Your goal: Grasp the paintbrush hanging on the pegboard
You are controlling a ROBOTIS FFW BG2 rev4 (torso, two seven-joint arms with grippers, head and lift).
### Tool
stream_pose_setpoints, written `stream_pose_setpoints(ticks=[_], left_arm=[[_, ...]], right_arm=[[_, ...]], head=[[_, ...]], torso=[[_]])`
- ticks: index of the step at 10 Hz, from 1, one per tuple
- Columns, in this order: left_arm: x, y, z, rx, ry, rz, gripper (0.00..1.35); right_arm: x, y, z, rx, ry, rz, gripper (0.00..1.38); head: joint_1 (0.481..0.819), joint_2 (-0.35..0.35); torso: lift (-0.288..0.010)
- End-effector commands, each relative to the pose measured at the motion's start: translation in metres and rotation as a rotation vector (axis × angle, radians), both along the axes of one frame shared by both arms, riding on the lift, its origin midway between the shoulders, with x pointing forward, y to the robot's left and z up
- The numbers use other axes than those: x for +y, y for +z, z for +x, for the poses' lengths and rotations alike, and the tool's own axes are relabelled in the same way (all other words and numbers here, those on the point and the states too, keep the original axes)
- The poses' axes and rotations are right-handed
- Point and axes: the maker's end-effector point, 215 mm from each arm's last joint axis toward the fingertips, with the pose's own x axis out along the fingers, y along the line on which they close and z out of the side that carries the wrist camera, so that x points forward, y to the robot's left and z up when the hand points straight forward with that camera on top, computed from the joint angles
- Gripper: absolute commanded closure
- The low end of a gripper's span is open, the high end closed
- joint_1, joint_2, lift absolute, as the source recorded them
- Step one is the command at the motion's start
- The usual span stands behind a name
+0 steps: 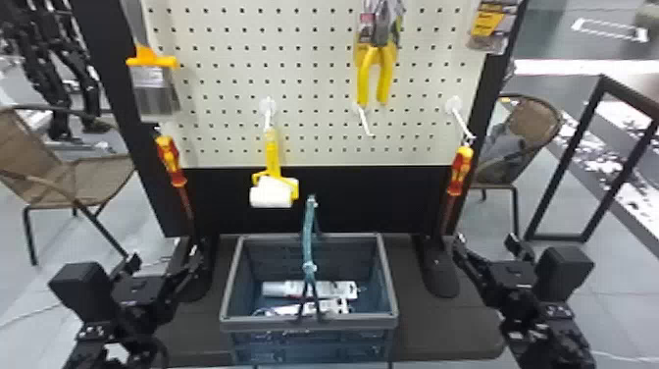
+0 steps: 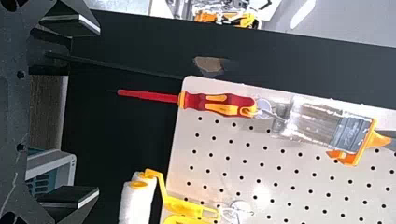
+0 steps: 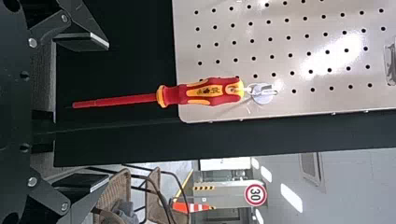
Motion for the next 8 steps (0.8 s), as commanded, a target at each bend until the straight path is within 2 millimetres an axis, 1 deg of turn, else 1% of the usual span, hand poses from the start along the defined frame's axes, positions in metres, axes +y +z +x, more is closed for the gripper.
stream_pose_setpoints(ticks=[1, 3, 8], left_arm=[[-0.0005, 0.0008, -0.0001, -0.003, 0.001, -0.001, 0.1], [0.0031, 0.0031, -0.0006, -0.01, 0.007, 0.003, 0.1], [0.0014, 0.0017, 0.0008, -0.001, -0.001, -0.002, 0.1]], right_arm=[[0.0, 0.0002, 0.0, 0.0, 0.0, 0.0, 0.28], [0.0, 0.0002, 0.0, 0.0, 0.0, 0.0, 0.28], [-0.0004, -0.0009, -0.0002, 0.001, -0.001, 0.005, 0.28]], head=[[0.549, 0.0], [0.549, 0.0], [0.549, 0.0]], torso=[[-0.1], [-0.1], [-0.1]])
